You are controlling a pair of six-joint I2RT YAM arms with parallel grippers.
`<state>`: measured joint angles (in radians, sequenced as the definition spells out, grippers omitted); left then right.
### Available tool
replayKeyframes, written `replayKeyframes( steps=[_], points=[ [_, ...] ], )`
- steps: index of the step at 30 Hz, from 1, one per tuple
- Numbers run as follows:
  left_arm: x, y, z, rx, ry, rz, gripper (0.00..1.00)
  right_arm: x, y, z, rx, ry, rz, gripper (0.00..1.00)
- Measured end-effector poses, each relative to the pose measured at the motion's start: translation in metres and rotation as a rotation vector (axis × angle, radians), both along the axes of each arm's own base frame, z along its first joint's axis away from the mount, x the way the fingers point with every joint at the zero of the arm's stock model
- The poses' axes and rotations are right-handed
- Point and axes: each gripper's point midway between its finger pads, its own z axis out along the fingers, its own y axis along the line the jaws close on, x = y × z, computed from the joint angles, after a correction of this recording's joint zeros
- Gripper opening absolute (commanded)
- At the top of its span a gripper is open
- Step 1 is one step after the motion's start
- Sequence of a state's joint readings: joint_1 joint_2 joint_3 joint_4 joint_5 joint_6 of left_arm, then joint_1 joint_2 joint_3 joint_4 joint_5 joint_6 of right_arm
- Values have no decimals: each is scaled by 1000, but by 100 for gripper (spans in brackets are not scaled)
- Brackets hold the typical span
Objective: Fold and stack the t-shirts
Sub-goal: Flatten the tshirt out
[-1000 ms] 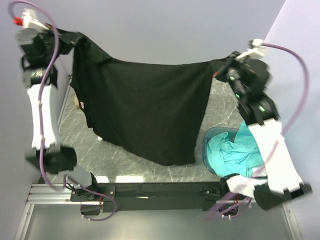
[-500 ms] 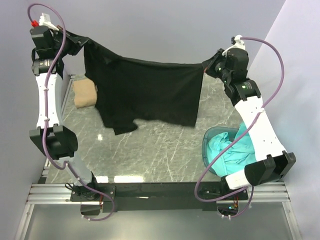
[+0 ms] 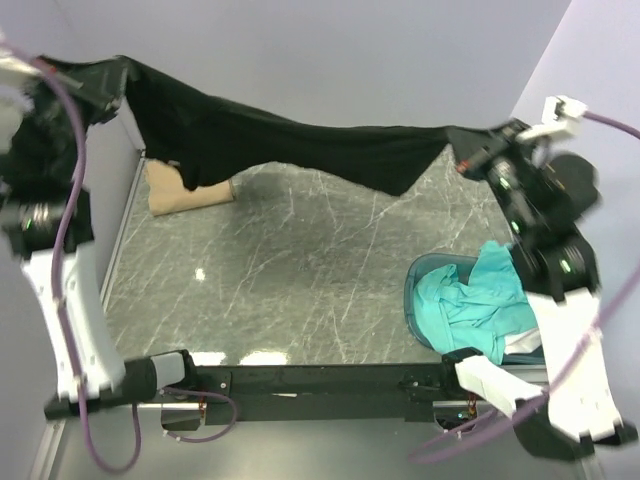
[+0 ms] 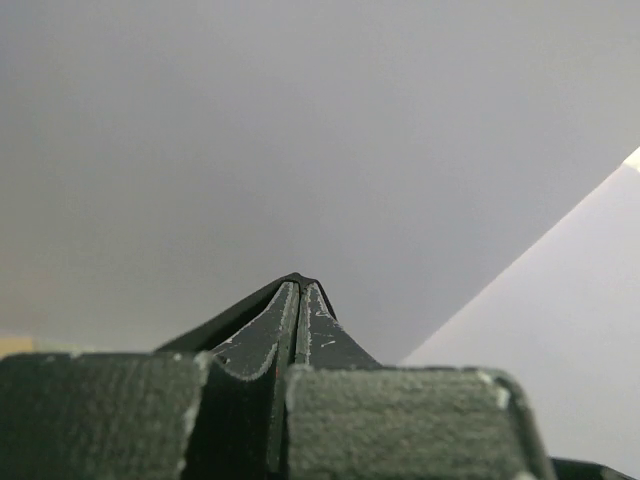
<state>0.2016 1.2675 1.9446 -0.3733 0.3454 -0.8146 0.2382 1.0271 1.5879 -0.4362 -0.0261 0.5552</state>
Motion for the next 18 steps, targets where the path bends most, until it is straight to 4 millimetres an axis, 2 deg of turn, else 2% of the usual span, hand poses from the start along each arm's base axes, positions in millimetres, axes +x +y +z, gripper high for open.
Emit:
replayKeyframes(
  steps=[2, 6, 8, 10, 12, 14, 17, 18],
  points=[
    [-30, 0, 18, 27, -60, 42, 1, -23, -6, 13, 6, -52, -4, 0],
    [-76, 0, 53, 85, -166, 122, 1, -62, -20, 33, 15, -142, -27, 0],
    [-90, -1, 68, 109, -212, 143, 1, -75, -25, 40, 22, -171, -38, 0],
    [-99, -2, 77, 118, -241, 152, 1, -79, -28, 43, 27, -180, -47, 0],
    [-102, -5, 80, 125, -256, 144, 1, -78, -29, 41, 28, -172, -55, 0],
    [-96, -8, 79, 130, -255, 124, 1, -72, -29, 36, 26, -151, -66, 0],
    [-67, -12, 63, 127, -214, 77, 1, -57, -30, 23, 21, -107, -88, 0],
    [-51, -12, 54, 124, -186, 57, 1, -49, -30, 17, 16, -89, -98, 0]
  ],
)
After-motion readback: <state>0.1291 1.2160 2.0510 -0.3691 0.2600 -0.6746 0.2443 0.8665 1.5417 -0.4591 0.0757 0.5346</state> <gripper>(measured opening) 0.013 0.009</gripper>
